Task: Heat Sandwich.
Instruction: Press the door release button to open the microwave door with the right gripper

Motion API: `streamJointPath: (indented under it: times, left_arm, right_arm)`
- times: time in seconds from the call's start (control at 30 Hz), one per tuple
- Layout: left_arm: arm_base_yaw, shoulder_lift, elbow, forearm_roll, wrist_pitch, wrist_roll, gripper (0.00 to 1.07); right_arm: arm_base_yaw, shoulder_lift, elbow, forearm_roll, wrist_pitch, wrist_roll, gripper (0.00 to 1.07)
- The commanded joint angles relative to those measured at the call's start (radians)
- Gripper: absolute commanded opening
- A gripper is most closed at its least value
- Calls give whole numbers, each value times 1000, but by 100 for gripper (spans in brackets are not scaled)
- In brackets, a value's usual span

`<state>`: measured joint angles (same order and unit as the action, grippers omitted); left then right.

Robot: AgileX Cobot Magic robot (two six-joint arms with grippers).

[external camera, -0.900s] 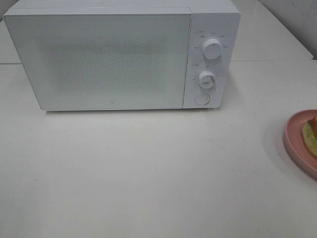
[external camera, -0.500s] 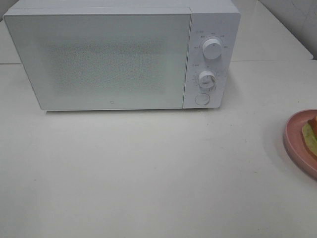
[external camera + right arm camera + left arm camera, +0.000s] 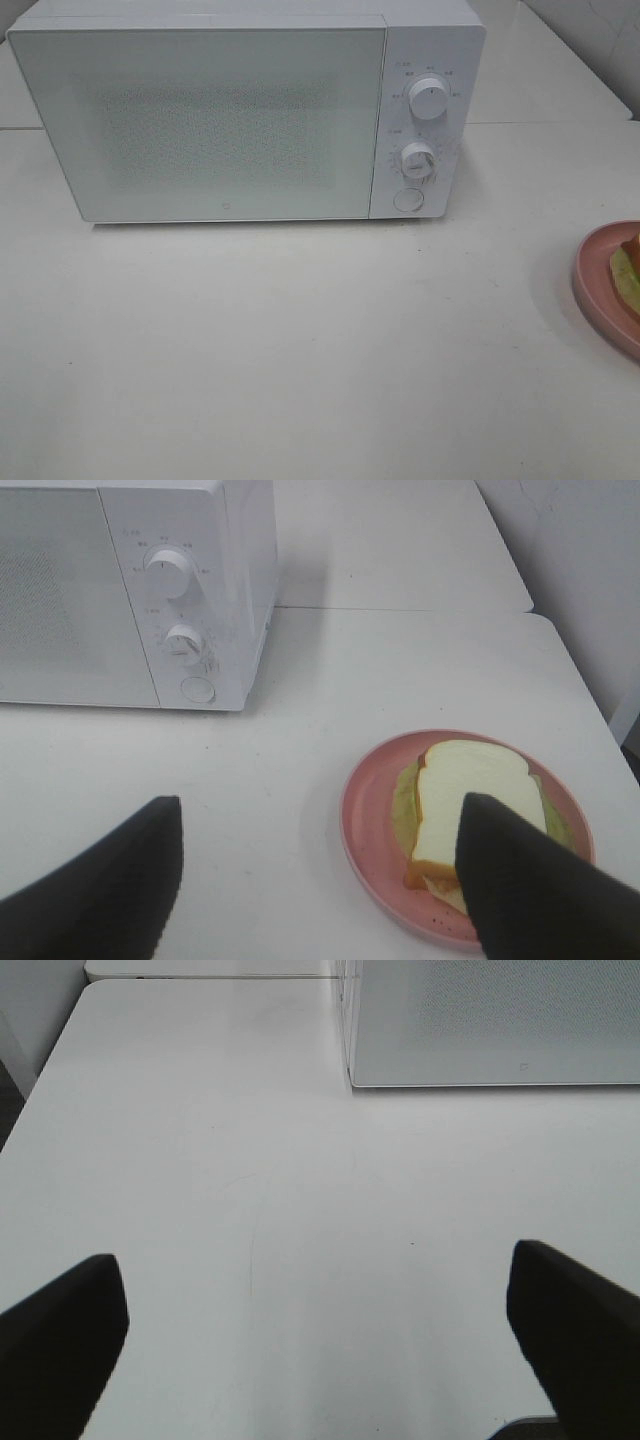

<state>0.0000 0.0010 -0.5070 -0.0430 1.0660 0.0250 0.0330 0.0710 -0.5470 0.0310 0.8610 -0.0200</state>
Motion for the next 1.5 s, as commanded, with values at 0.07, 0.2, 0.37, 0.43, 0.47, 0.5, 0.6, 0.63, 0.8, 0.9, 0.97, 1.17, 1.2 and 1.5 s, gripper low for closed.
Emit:
streamJointPath:
  times: [0.07, 0.2, 0.37, 0.43, 0.47, 0.5, 0.6, 0.63, 0.8, 0.9, 0.97, 1.17, 1.2, 1.5]
  left_arm:
    - [-1, 2, -9, -2, 3, 2, 98]
    - [-1, 2, -9, -2, 3, 2, 98]
    - [-1, 2, -9, -2, 3, 2, 98]
    - [-1, 2, -9, -2, 3, 2, 98]
    - [-1, 2, -9, -2, 3, 2, 98]
    - [-1, 2, -9, -2, 3, 2, 98]
    - [-1, 2, -9, -2, 3, 2, 98]
    - [-1, 2, -9, -2, 3, 2, 98]
    - [-1, 2, -9, -2, 3, 2, 98]
    - [-1, 2, -9, -2, 3, 2, 98]
    - [-1, 2, -9, -2, 3, 2, 98]
    - [-1, 2, -9, -2, 3, 2, 98]
    - [-1, 2, -9, -2, 3, 2, 98]
    - [-1, 2, -9, -2, 3, 2, 98]
  right_arm:
    - [-8, 69, -6, 6, -82, -7, 74]
    - [-8, 134, -6, 6, -133, -7, 74]
    - [-8, 209, -5, 6, -190, -7, 74]
    - [-8, 242, -5, 6, -211, -7, 74]
    - [-8, 259, -5, 6, -220, -7, 74]
    - [-8, 276, -5, 6, -230, -7, 74]
    - [-8, 321, -5, 6, -256, -7, 74]
    - [-8, 338, -5, 6, -267, -7, 74]
    - [-8, 419, -5, 6, -316, -7, 74]
    - [-8, 481, -5, 6, -356, -7, 74]
    - [-8, 497, -5, 6, -368, -7, 74]
    - [-8, 598, -5, 6, -474, -7, 74]
    - [-8, 614, -5, 6, -492, -7, 74]
    - [-8, 751, -5, 6, -644, -7, 74]
